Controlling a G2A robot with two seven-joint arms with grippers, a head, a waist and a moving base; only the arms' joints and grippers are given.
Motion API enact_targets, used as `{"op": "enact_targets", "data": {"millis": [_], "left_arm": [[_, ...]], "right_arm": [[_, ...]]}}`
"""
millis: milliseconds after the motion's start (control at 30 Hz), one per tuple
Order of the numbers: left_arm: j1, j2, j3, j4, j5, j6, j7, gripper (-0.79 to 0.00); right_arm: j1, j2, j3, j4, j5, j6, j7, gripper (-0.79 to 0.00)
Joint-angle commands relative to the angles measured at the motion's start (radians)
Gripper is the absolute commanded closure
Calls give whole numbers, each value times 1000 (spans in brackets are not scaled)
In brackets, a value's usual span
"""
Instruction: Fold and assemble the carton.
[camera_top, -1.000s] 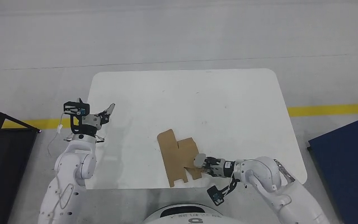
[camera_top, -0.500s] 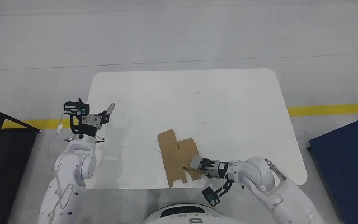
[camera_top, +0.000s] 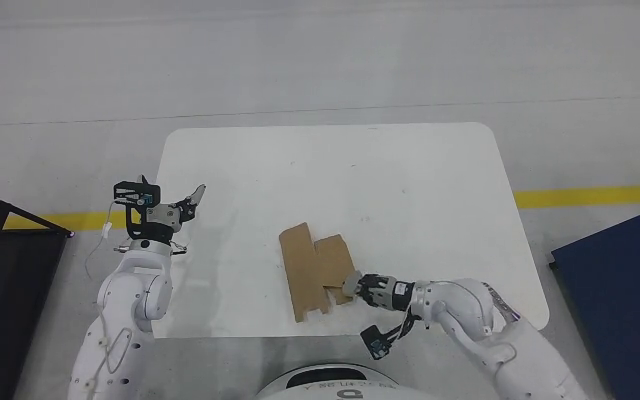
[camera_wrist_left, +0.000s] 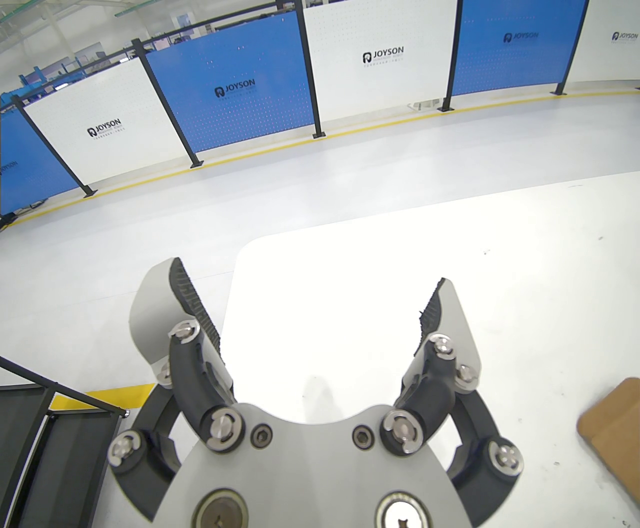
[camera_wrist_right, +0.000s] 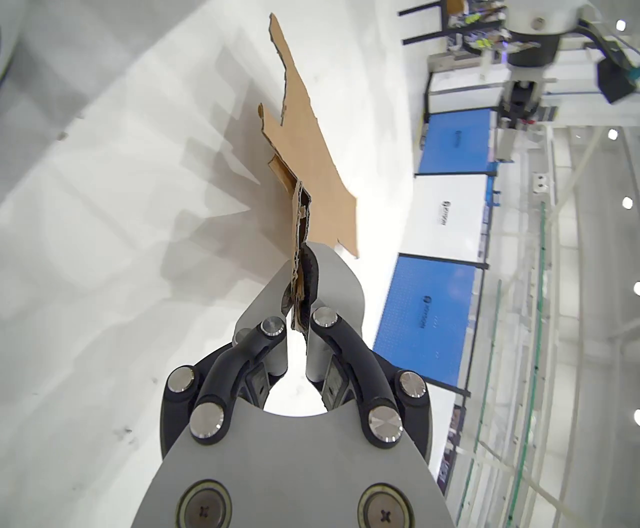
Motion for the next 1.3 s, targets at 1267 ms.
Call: {"op": "enact_targets", "data": {"millis": [1267], "left_arm": [[0,0,0,0,0,0,0,-785]], "right_arm": [[-155,33,345,-402,-293,376,352,0]]}}
